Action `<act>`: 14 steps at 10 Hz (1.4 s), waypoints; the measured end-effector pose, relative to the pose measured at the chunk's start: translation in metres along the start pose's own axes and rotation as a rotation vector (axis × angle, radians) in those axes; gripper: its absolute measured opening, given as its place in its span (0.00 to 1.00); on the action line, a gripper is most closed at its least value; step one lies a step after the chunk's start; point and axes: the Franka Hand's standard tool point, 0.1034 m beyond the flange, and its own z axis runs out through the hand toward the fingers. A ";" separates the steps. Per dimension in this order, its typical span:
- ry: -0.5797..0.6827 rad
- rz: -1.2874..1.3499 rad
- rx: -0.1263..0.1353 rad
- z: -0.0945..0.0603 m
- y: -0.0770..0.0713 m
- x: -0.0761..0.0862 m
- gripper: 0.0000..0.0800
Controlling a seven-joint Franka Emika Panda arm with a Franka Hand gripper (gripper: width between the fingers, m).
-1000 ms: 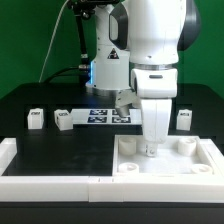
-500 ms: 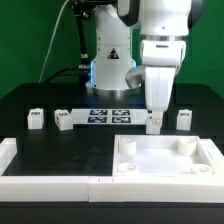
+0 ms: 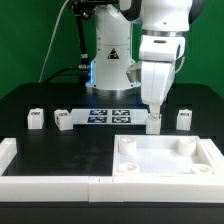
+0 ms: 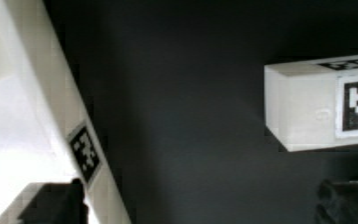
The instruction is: Assemble one leg
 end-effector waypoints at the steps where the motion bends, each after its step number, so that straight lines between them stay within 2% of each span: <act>1: 0.001 0.086 0.001 0.000 0.000 0.000 0.81; 4: 0.008 0.401 0.010 0.000 -0.001 0.001 0.81; 6: 0.016 0.730 0.025 0.001 -0.017 0.001 0.81; 7: 0.013 0.783 0.029 0.002 -0.021 0.004 0.81; 8: 0.015 0.991 0.043 0.004 -0.028 0.009 0.81; 9: 0.013 1.088 0.051 0.005 -0.034 0.013 0.81; 14: 0.010 1.573 0.102 0.005 -0.039 0.021 0.81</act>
Offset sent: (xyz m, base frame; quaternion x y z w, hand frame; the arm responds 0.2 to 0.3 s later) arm 0.0000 0.0000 0.0000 0.0000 0.0000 0.2667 0.9638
